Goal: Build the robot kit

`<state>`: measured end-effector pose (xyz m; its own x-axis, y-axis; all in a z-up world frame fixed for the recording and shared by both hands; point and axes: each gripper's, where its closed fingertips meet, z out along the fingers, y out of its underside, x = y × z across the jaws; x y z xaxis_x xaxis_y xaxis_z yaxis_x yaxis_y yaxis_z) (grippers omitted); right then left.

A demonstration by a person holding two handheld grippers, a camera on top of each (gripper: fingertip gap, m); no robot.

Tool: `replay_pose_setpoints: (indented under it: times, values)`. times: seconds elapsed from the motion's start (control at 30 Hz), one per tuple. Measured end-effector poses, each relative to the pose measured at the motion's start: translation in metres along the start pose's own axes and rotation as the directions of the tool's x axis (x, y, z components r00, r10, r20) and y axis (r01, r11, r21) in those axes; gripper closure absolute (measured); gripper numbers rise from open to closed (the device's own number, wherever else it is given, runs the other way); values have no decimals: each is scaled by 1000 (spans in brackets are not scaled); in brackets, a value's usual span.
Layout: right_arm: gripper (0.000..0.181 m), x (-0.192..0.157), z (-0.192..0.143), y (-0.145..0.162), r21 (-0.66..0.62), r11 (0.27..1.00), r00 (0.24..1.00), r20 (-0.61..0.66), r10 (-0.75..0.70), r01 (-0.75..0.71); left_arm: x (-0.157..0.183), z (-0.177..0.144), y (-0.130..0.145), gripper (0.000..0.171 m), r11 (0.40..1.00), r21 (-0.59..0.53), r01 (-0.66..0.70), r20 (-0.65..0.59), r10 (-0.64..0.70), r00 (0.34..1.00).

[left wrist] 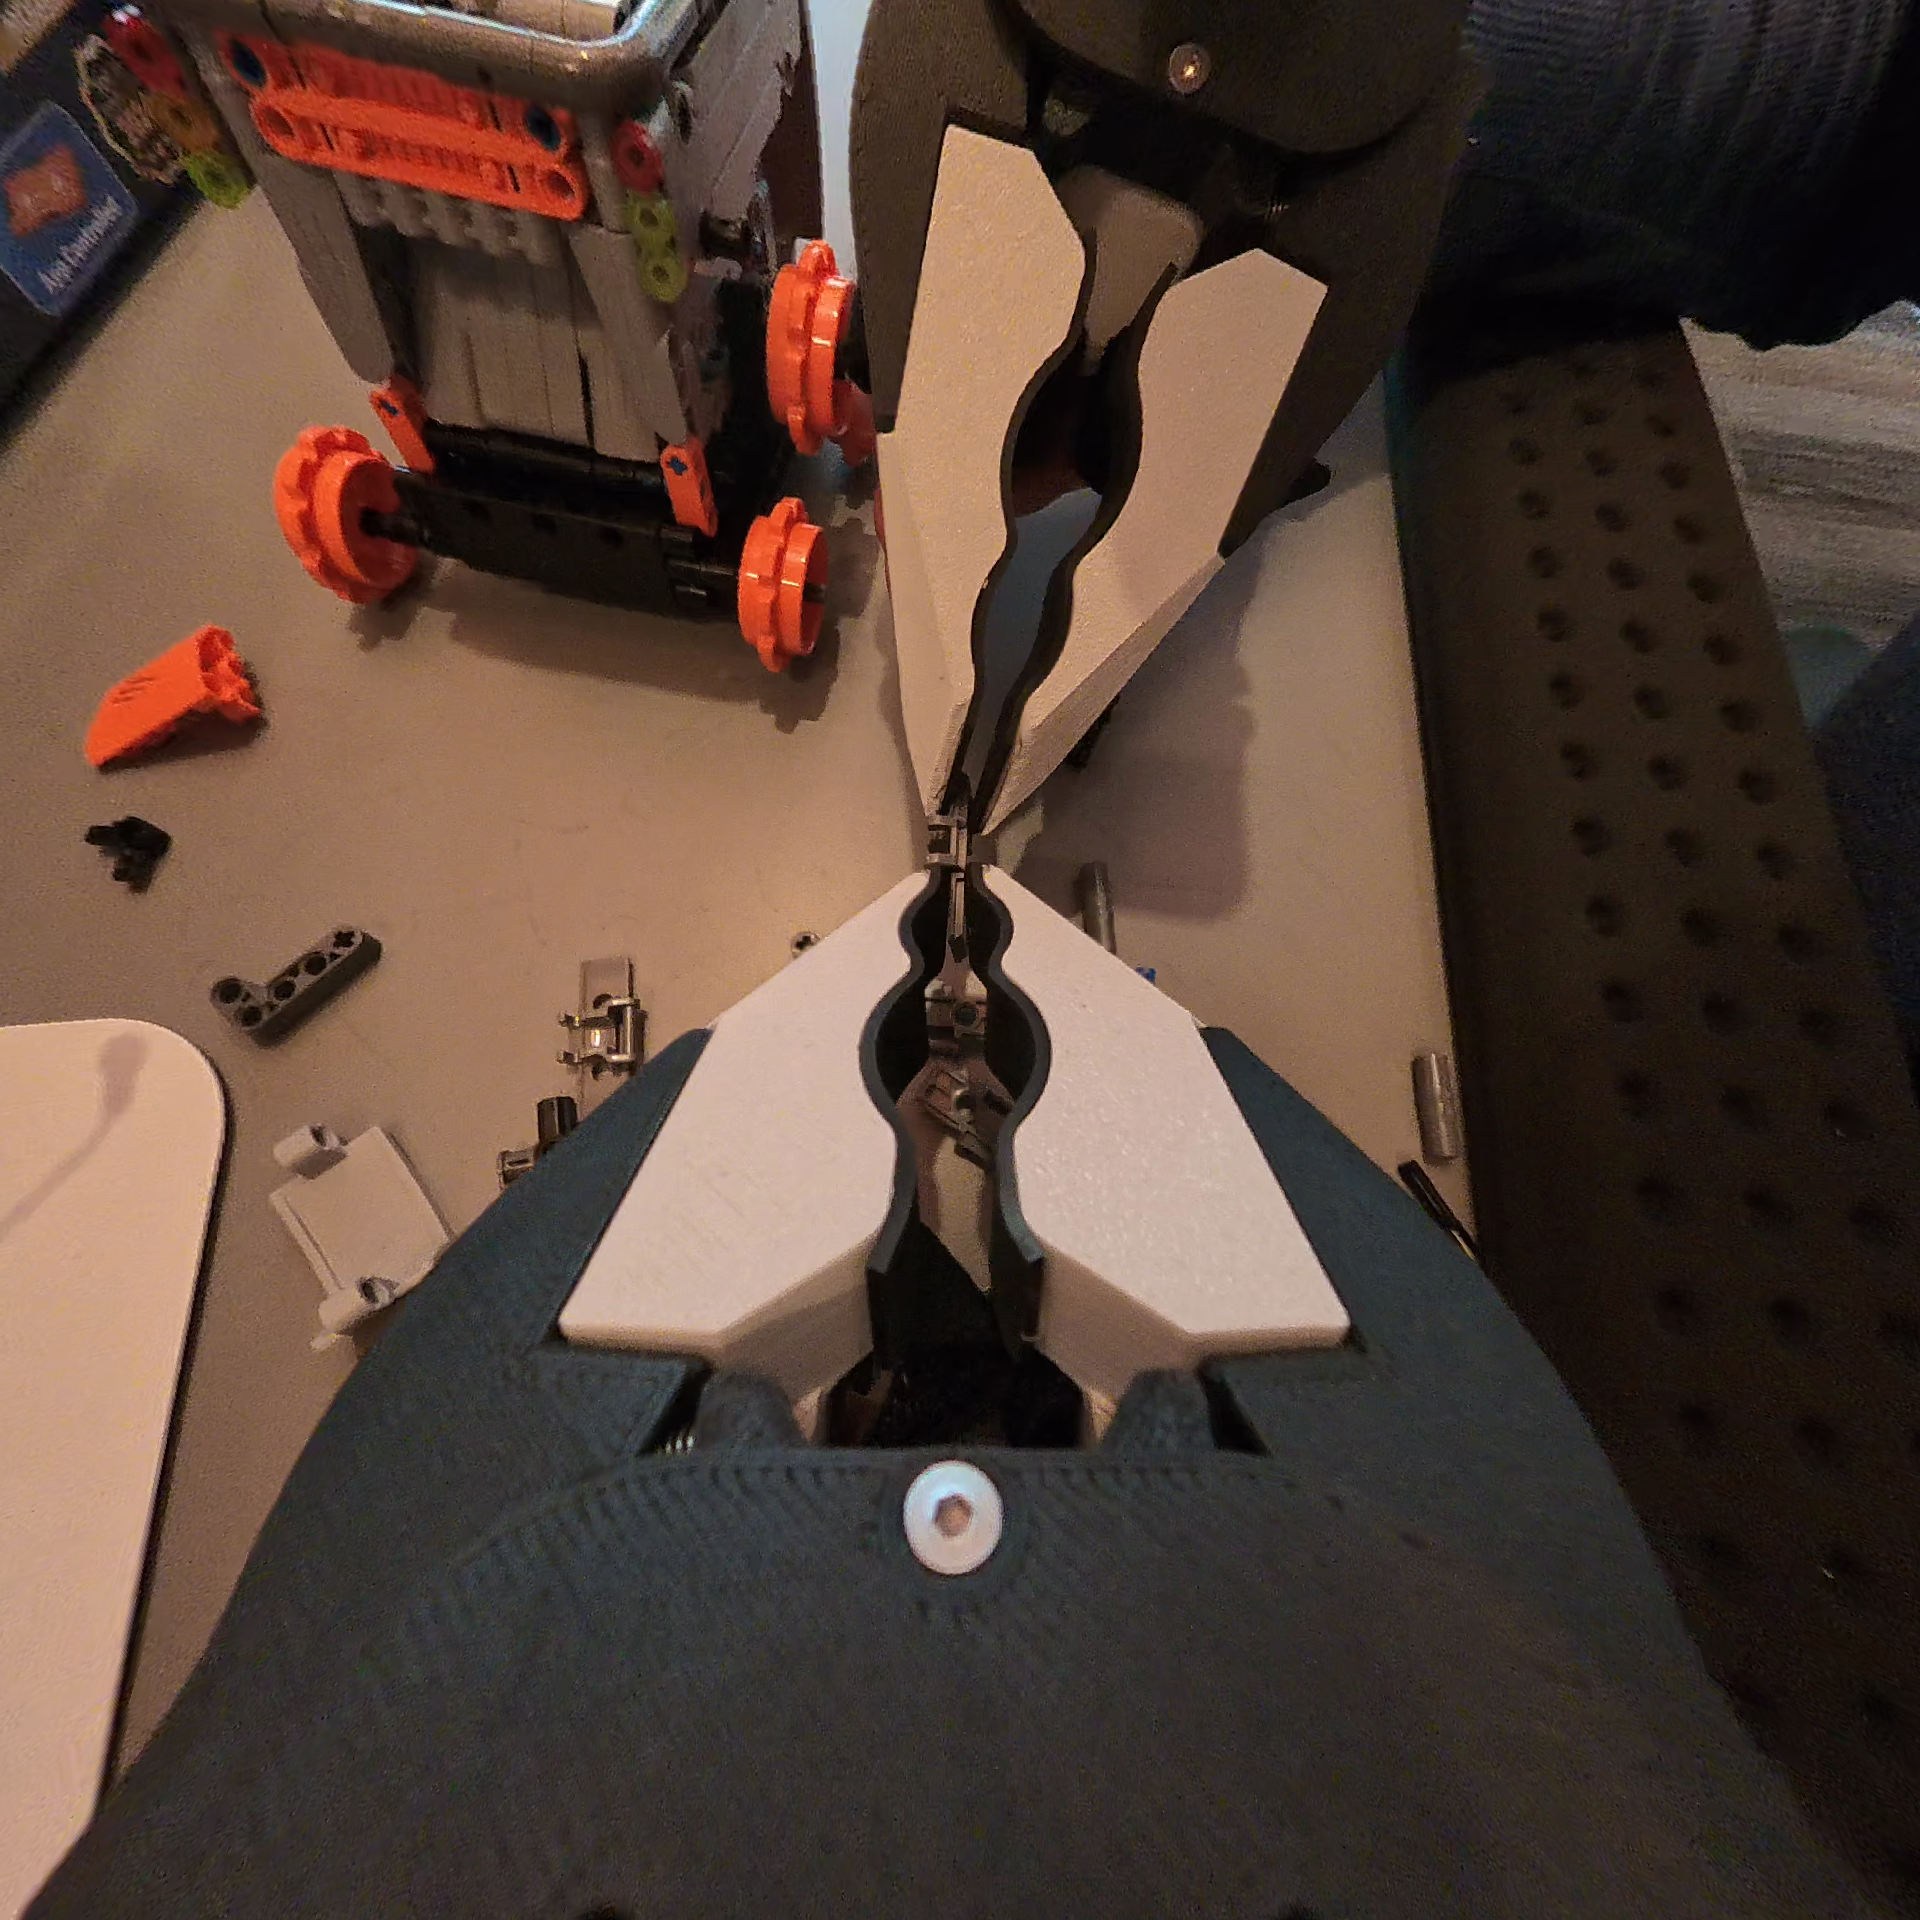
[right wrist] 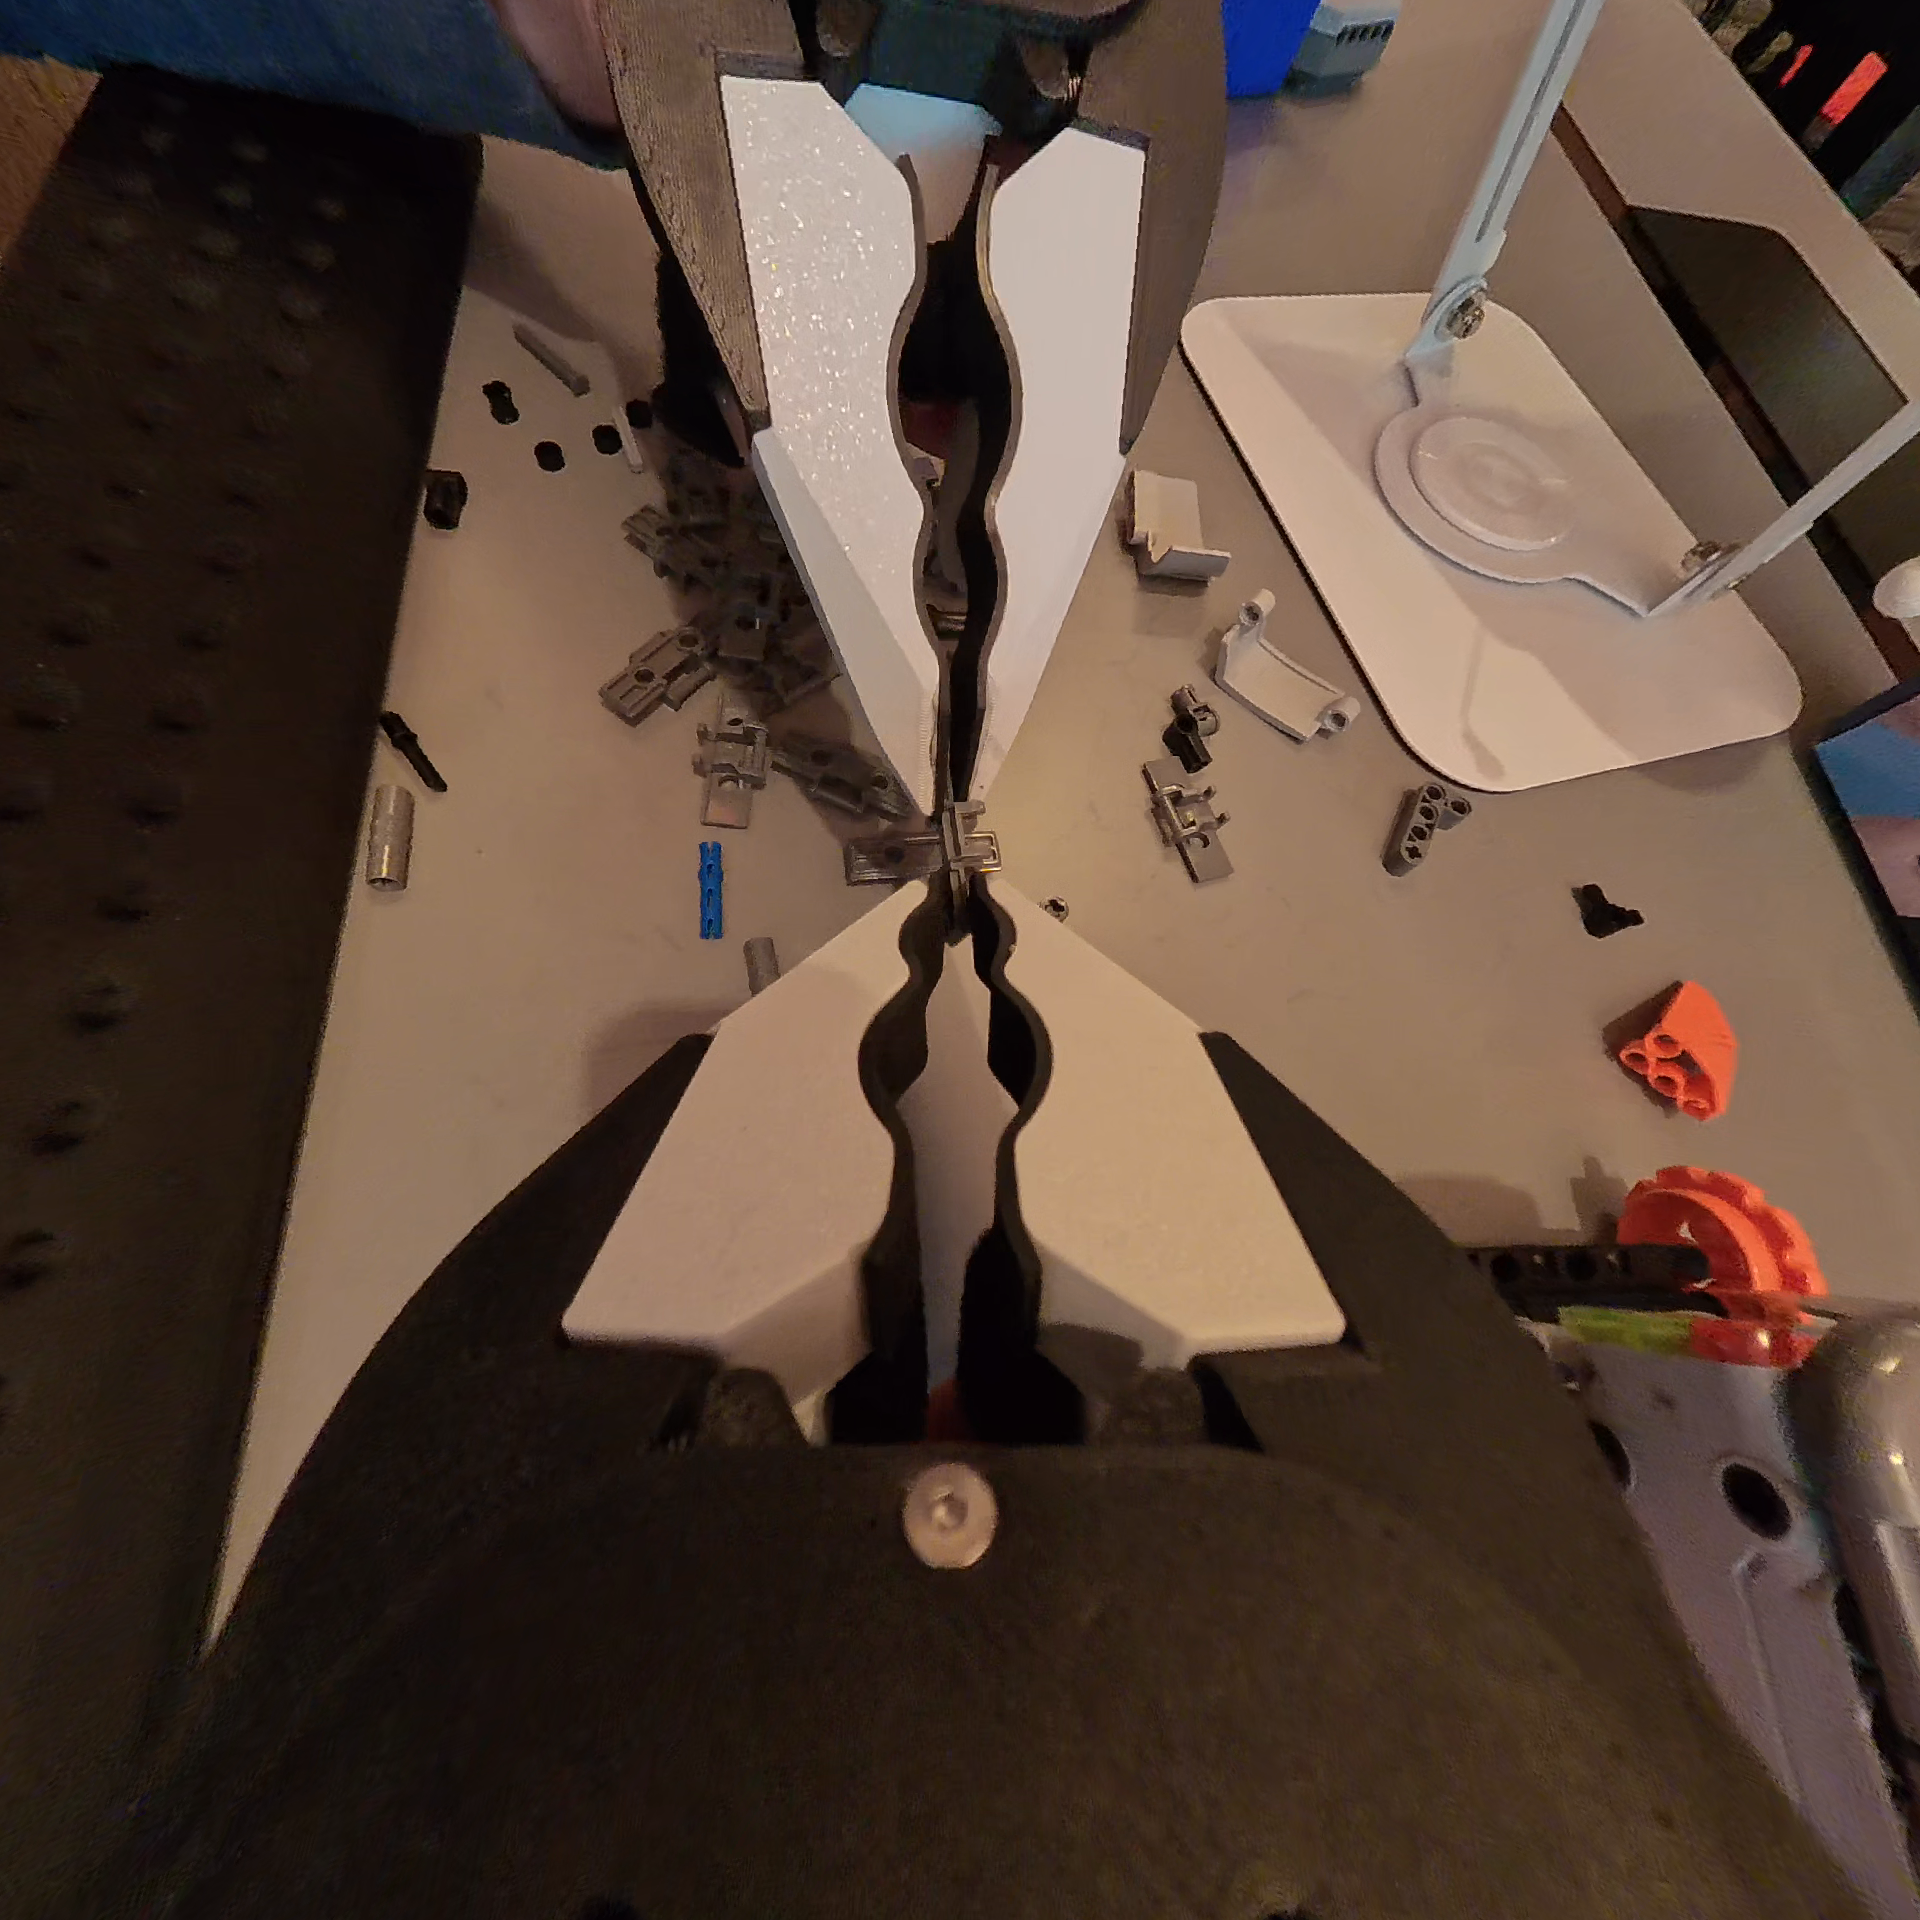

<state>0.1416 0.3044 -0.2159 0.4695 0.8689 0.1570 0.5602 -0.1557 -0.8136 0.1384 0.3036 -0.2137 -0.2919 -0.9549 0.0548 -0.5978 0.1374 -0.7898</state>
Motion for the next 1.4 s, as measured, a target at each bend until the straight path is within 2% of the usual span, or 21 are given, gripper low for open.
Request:
replay_pose_setpoints:
  times: [0.17, 0.27, 0.33, 0.47, 0.53, 0.6, 0.83, 0.93, 1.0, 1.1, 1.27, 1.4]
  values:
    - [181, -1, -3, -1, 14, 999, 999, 38, 35, -36, -2, -1, -1, 167, 999, 19, 28, -14, -28, 1000]
    - [181, -1, -4, 5, -23, 999, 999, 45, 30, -29, -13, -4, 15, 156, 995, -98, -17, 81, 25, 996]
    - [181, -5, -4, 9, -51, 998, 998, 64, 25, -22, -11, -5, 30, 142, 980, -198, -9, 101, 29, 994]
    - [181, -10, -3, 24, -121, 992, 994, 104, 35, -22, -1, 3, 37, 137, 966, -236, -107, 79, 129, 989]
    - [181, -11, -2, 27, -132, 991, 994, 106, 40, -26, -14, 6, 44, 138, 946, -289, -148, 138, 194, 971]
    - [181, -12, -2, 27, -138, 990, 993, 113, 42, -27, -16, 9, 46, 138, 947, -294, -128, 118, 169, 979]
    - [181, -20, -1, 32, -165, 986, 986, 155, 56, -30, 7, 12, 50, 141, 955, -289, -64, 36, 77, 996]
    - [181, -20, -4, 33, -175, 984, 985, 161, 66, -37, 19, 14, 53, 142, 947, -308, -88, 1, 92, 996]
    - [181, -22, -8, 34, -176, 983, 979, 181, 88, -56, 18, 12, 51, 143, 946, -307, -105, 21, 117, 993]
    - [181, -25, -10, 35, -175, 982, 973, 206, 102, -66, 11, 10, 35, 148, 963, -241, -124, 73, 145, 987]
    - [181, -28, -8, 35, -180, 981, 967, 226, 118, -77, 4, 19, 46, 160, 932, -316, -177, 111, 221, 969]
    - [181, -28, -8, 34, -172, 980, 962, 235, 139, -100, -11, 16, 47, 160, 938, -328, -110, 210, 186, 960]
